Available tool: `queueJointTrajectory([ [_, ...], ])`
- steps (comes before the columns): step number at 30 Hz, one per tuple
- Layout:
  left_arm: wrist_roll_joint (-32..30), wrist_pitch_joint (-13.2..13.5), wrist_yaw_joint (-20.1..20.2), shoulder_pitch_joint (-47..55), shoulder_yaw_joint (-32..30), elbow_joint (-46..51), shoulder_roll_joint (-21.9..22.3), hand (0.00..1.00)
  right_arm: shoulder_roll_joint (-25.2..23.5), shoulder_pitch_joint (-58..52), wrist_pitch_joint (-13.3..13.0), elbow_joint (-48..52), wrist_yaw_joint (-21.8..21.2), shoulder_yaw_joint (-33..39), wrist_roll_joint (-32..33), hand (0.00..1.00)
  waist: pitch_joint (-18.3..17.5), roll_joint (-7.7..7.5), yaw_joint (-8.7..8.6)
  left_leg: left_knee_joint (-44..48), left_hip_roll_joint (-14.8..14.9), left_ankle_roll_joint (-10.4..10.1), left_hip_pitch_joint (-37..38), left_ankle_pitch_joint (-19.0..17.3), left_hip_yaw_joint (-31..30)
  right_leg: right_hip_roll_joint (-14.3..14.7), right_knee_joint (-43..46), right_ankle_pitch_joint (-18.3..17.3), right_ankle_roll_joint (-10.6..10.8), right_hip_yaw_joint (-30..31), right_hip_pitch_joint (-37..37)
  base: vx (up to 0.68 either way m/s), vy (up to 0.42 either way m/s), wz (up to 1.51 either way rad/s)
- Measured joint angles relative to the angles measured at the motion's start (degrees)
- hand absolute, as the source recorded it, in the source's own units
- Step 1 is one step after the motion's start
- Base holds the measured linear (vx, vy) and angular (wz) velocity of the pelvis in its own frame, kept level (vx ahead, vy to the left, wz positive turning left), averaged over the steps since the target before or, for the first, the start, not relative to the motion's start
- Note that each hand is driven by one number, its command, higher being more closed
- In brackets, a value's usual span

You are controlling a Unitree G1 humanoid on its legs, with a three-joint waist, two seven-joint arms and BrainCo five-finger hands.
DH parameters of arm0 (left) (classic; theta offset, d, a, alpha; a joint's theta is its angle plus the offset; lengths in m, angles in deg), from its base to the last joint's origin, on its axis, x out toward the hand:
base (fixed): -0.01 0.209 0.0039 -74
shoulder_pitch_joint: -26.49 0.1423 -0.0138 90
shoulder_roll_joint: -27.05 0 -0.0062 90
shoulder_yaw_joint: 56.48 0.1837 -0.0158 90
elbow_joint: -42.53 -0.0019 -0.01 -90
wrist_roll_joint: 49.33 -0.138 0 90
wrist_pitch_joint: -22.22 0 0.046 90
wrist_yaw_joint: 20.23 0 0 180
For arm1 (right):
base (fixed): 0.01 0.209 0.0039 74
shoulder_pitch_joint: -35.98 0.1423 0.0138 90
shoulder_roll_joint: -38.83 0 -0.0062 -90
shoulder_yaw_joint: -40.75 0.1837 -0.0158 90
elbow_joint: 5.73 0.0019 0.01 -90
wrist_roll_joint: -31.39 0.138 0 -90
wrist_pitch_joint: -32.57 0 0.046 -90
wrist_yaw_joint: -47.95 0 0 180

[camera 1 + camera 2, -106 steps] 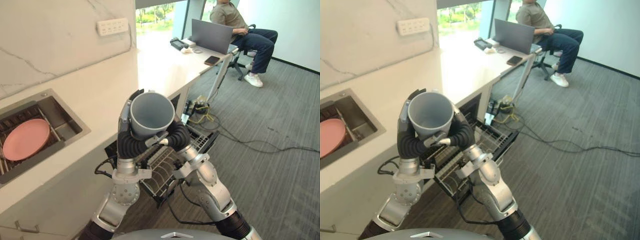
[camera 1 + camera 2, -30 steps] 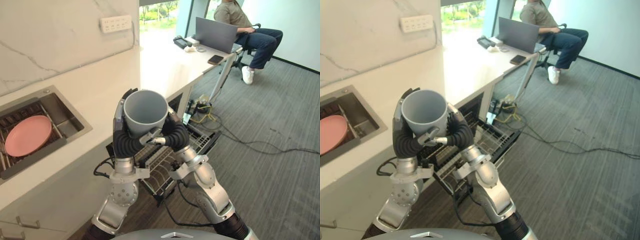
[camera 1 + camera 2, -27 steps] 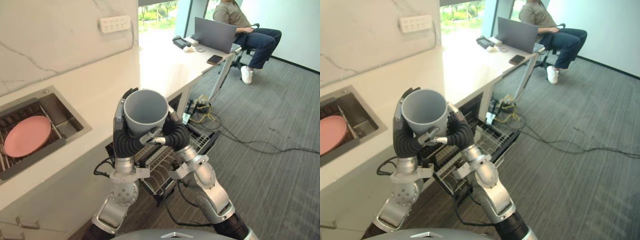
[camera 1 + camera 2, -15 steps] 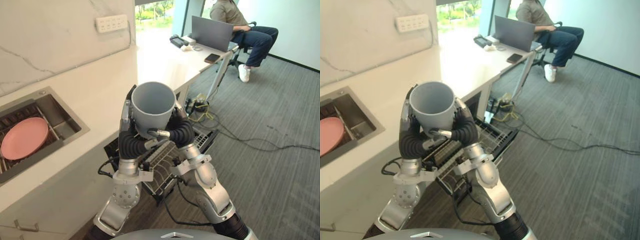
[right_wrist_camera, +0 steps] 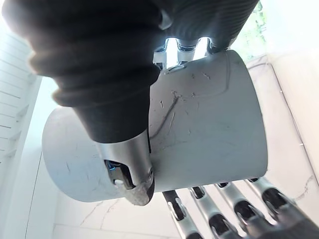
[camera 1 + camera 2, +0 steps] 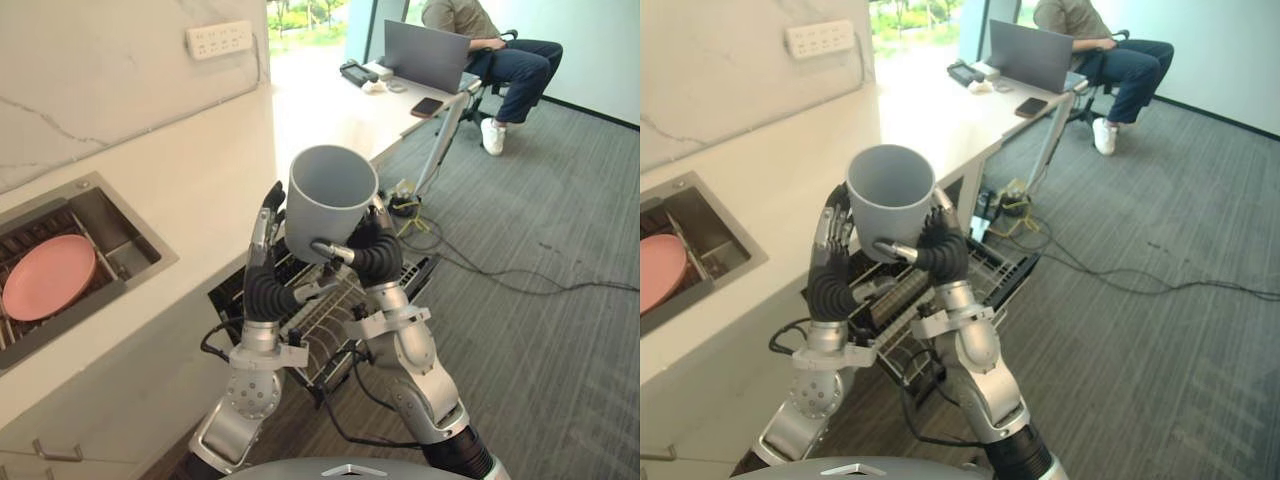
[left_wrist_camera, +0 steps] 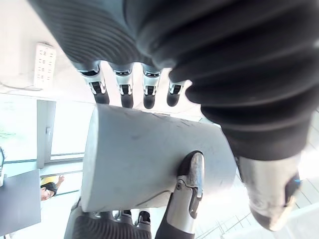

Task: Walk over to the sink, pick up the cup, carry it to the dishwasher, place the cup inside the dishwasher, then close the dishwasher door

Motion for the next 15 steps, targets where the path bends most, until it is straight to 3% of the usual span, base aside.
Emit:
queueJointTrajectory([
  [1,1.34,-0.04,1.31,0.14,-0.11,-0.63,0.01,0.00,-0.02,0.00,0.00,-0.05,0.49,0.69,0.00,1.00,0.01,-0.01,0.00,0.00,0.00,0.00,-0.03,0.00,-0.01,0.00,0.00,0.00,0.00,-0.01,-0.01,0.00,0.000,0.00],
  [5,10.87,-2.56,15.58,1.96,0.15,-5.75,-0.11,0.00,0.06,-0.56,0.08,-1.50,0.84,5.87,0.55,1.00,0.03,-0.03,-0.21,0.00,0.00,0.00,-0.41,0.00,0.02,-0.01,-0.01,0.00,0.00,0.02,-0.16,0.00,0.000,0.00],
  [7,12.70,-5.19,20.61,2.03,1.40,-10.69,-0.34,0.00,0.14,-0.61,0.37,-4.17,0.71,8.03,1.76,1.00,0.11,-0.01,-0.48,-0.02,0.00,0.01,-0.71,-0.01,0.13,-0.01,-0.13,0.00,0.04,0.12,-0.33,0.00,0.000,-0.02],
  [9,13.42,-9.56,25.55,2.24,4.15,-16.86,-2.02,0.00,0.68,-0.66,1.15,-8.14,-0.05,10.10,3.45,1.00,0.62,0.27,-1.04,-0.01,-0.03,0.00,-1.24,-0.01,0.36,0.02,-0.57,0.12,0.11,0.32,-0.88,-0.02,-0.001,-0.07],
  [12,13.42,-13.27,27.90,2.74,5.55,-22.30,-2.51,0.00,1.67,-0.60,2.16,-11.62,-1.80,11.90,4.52,1.00,1.21,0.48,-1.46,0.66,-0.06,0.03,-3.16,0.14,0.69,0.05,-0.85,1.17,-0.10,0.53,-3.04,0.00,-0.009,-0.03],
  [15,13.42,-14.94,27.46,2.63,4.69,-25.92,-3.98,0.00,3.69,0.57,3.40,-16.69,-3.31,12.51,4.49,1.00,2.62,0.54,-1.88,2.05,0.01,0.12,-5.77,0.07,-0.34,-0.06,-0.85,1.47,-0.29,-0.08,-4.30,-0.01,-0.015,0.14],
])
